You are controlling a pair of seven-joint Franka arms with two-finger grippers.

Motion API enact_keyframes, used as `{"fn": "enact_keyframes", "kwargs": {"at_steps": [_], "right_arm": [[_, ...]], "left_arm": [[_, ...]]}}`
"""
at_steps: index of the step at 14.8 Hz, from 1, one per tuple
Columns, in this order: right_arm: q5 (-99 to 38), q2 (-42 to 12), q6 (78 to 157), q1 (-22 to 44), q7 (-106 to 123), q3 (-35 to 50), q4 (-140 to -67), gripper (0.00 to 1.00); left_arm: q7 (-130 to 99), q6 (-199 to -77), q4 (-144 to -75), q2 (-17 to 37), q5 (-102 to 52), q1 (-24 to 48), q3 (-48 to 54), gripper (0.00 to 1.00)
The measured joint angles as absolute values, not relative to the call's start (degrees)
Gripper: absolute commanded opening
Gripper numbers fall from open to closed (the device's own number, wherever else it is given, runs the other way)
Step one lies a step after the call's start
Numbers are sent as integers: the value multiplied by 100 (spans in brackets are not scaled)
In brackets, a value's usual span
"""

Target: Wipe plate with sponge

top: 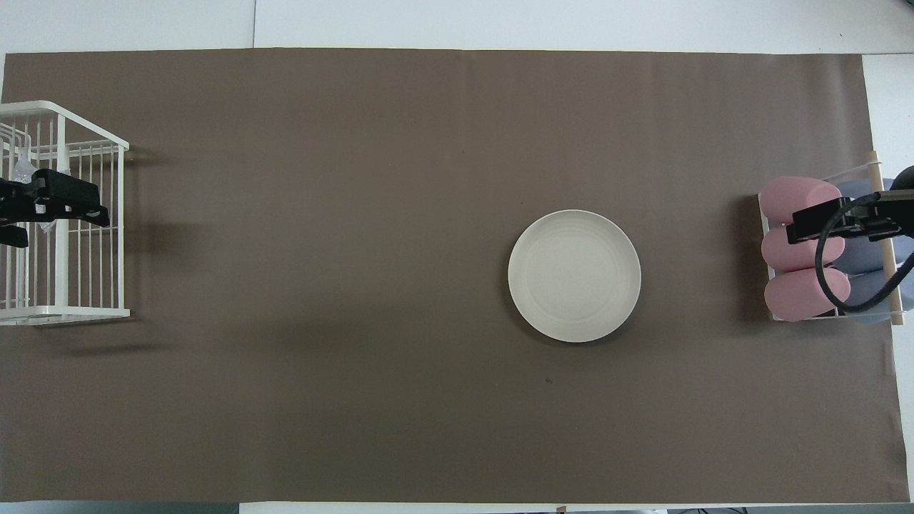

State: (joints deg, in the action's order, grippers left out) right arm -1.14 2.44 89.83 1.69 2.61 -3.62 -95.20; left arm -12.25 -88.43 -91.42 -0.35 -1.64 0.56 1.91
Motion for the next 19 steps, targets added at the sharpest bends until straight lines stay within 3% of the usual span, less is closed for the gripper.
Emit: {"fn": "enact_keyframes", "kwargs": {"at_steps": [10, 16, 19], "right_arm": [[-114, 245, 8980, 177, -84, -356, -9524, 100], [-120, 245, 8979, 205, -1173, -342, -9529, 100], [-121, 245, 8979, 389, -2012, -320, -9529, 100]], "left_arm": [[-1426, -9018, -9326, -51, -35, 53, 151, 100], [-1460, -9590, -10098, -7, 2114, 398, 197, 100], [-2045, -9961, -10457, 393, 3489, 672, 207, 100]]}}
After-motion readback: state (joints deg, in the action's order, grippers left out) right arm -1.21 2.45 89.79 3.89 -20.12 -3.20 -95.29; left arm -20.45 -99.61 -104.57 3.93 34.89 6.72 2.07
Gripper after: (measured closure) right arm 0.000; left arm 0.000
